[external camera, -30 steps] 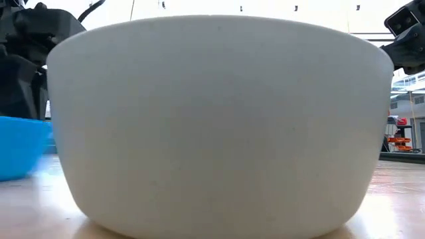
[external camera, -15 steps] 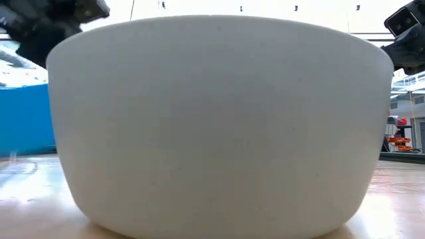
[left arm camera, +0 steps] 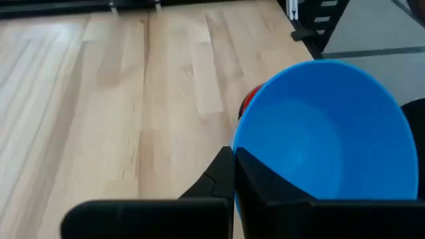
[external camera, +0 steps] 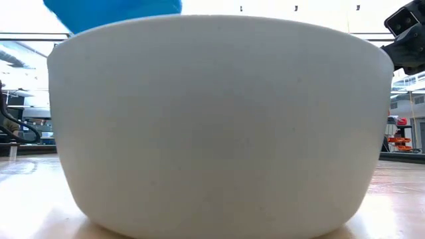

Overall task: Nest bowls inside each other
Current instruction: Stack the blue bowl on on top the red bowl

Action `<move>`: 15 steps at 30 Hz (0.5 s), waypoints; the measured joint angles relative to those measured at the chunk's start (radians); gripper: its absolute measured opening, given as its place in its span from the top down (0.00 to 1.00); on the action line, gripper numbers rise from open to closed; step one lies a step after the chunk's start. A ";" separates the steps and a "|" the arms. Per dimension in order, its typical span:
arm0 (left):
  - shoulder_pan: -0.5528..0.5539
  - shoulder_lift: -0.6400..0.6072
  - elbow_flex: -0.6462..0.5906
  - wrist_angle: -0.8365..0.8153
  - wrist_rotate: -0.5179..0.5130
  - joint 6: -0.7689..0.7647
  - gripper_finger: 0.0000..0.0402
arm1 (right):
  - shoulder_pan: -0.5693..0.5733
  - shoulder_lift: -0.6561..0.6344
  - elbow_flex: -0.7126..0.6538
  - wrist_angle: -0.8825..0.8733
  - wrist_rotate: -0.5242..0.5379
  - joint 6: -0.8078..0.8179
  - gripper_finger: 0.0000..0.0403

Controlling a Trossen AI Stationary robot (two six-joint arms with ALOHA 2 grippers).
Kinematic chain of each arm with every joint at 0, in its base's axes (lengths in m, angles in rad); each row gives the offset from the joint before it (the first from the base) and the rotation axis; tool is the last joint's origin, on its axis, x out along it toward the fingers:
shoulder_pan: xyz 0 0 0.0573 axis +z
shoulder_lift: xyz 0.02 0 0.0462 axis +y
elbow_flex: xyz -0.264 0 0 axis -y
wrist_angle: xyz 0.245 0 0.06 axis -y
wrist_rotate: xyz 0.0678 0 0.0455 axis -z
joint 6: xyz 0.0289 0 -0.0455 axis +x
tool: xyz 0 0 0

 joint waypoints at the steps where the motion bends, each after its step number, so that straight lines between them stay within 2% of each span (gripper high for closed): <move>1: 0.013 0.019 0.013 0.004 0.016 0.011 1.00 | 0.000 0.000 0.000 0.000 0.000 0.000 0.68; 7: 0.073 0.181 0.105 0.029 0.130 0.057 1.00 | 0.000 0.000 0.000 -0.002 0.000 0.000 0.68; 15: 0.095 0.359 0.247 0.009 0.255 0.105 1.00 | 0.000 0.000 0.000 -0.006 0.000 0.000 0.68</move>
